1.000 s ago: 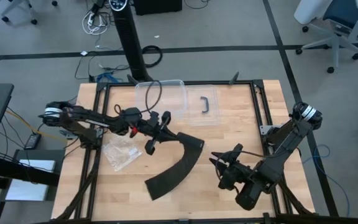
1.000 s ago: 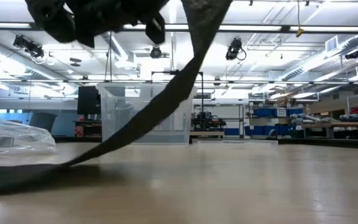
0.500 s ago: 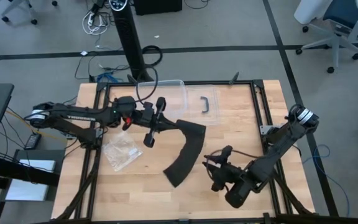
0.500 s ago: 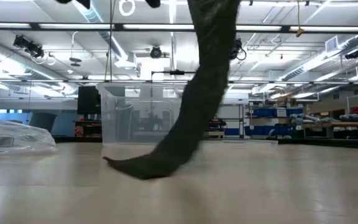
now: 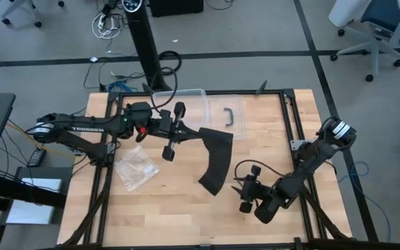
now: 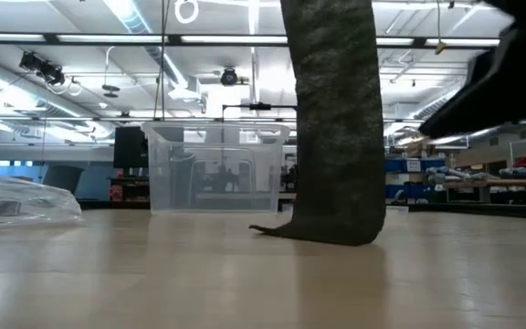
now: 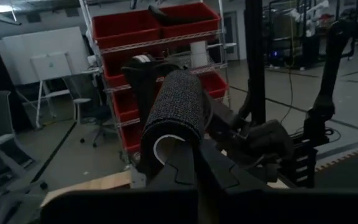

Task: Roll bandage
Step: Roll the black bandage

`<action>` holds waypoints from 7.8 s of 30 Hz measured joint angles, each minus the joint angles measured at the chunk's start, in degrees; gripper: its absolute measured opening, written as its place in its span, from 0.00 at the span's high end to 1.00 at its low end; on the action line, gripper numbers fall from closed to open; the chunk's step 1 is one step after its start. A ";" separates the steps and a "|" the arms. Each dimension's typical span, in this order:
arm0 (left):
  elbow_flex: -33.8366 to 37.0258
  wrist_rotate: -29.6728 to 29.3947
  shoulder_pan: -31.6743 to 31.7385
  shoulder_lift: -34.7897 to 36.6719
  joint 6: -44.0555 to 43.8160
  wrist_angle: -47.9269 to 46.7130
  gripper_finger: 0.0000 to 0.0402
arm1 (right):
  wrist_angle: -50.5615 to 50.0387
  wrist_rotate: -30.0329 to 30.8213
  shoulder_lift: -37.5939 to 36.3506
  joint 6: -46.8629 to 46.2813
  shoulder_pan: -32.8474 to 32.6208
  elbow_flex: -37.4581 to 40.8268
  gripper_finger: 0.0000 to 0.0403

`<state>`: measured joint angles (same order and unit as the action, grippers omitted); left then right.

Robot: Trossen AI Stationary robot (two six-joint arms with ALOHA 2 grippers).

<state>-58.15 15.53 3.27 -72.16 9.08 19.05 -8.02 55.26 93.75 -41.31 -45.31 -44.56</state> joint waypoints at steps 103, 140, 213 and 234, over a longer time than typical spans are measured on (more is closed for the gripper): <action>0.15 -9.58 0.11 -0.85 5.71 -10.69 1.00 | -11.46 -29.89 17.82 54.33 13.66 -22.29 0.76; 0.31 -10.49 0.11 -1.38 5.98 -14.35 1.00 | -24.43 -10.15 11.36 58.74 9.19 -35.69 1.00; 0.31 -23.99 -12.43 -14.62 3.41 -14.30 1.00 | 13.58 18.00 -21.38 111.89 22.74 -49.19 1.00; 11.74 -26.50 -8.52 -12.70 -2.25 -0.94 1.00 | 27.90 14.73 -18.94 122.01 13.64 -49.19 1.00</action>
<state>-46.41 -10.97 -5.26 -84.86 6.83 18.11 19.88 69.98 74.81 80.70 -31.67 -93.76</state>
